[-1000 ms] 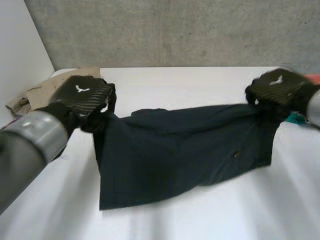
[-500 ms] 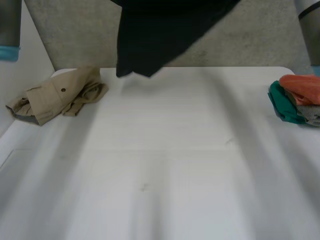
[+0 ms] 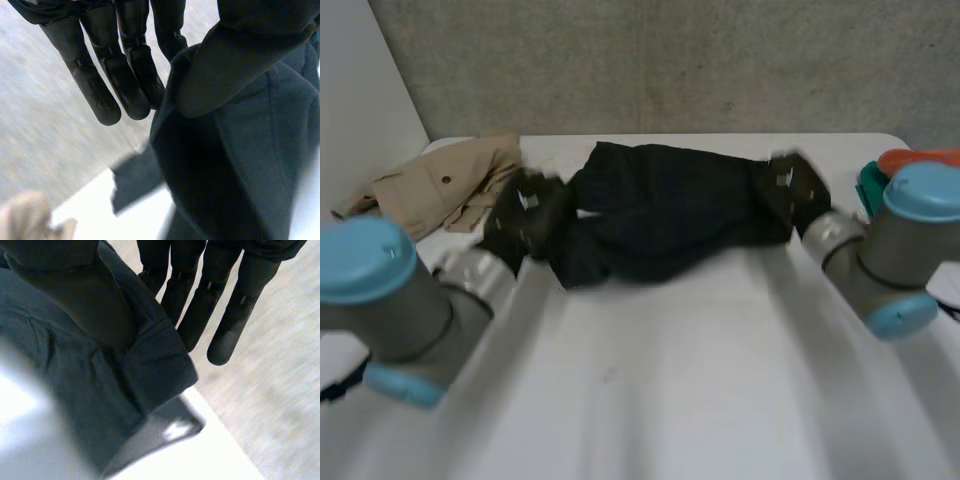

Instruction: Fold the laundry.

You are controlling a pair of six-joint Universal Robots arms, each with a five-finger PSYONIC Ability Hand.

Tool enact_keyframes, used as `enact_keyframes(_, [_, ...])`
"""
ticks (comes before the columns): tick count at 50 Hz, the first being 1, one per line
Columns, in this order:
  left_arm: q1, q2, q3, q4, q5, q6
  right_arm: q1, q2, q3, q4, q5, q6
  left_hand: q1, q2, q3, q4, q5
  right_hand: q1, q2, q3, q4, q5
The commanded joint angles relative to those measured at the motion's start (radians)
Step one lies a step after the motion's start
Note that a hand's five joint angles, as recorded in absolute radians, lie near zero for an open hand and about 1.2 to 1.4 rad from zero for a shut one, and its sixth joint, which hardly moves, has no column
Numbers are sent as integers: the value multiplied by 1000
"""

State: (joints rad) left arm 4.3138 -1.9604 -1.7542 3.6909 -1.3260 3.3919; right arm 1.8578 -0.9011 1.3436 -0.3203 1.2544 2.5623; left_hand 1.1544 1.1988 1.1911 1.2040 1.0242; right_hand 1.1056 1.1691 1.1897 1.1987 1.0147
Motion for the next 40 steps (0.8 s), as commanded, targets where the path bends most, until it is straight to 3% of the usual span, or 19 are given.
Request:
enact_keyframes(1, [-19,205,-151,-355,27,62,-31,-221,186,421,42,-243,242,197,205,192,198,291,227,207,198,207])
enact_keyframes(7, [-49,452,-215,-956,62,187,-101,-471,342,833,63,-408,242,197,205,192,198,291,227,207,198,207])
enact_keyframes(11, [-49,537,-234,-1207,71,283,-173,-567,390,960,-7,-528,242,197,205,192,198,291,227,207,198,207])
enact_keyframes(15, [-39,552,-197,-1145,76,352,-184,-558,367,937,-110,-548,242,197,205,192,198,291,227,207,198,207])
enact_keyframes(18, [-42,479,-137,-984,71,330,-180,-475,298,868,-142,-433,242,197,205,192,198,291,227,207,198,207])
enact_keyframes(24, [-54,182,111,-587,-1,276,-118,-276,105,617,-109,-167,242,197,205,192,198,291,227,207,198,207])
enact_keyframes(28, [-52,-37,343,-435,-73,279,-98,-158,-10,416,-51,-68,242,197,205,192,198,291,227,207,198,207])
enact_keyframes(34, [-45,-328,698,-431,-117,294,-75,34,-159,198,46,-4,242,197,205,192,198,291,227,207,198,207])
enact_keyframes(40, [-55,-563,1004,-528,-107,297,-48,185,-294,169,143,-34,242,197,205,192,198,291,227,207,198,207])
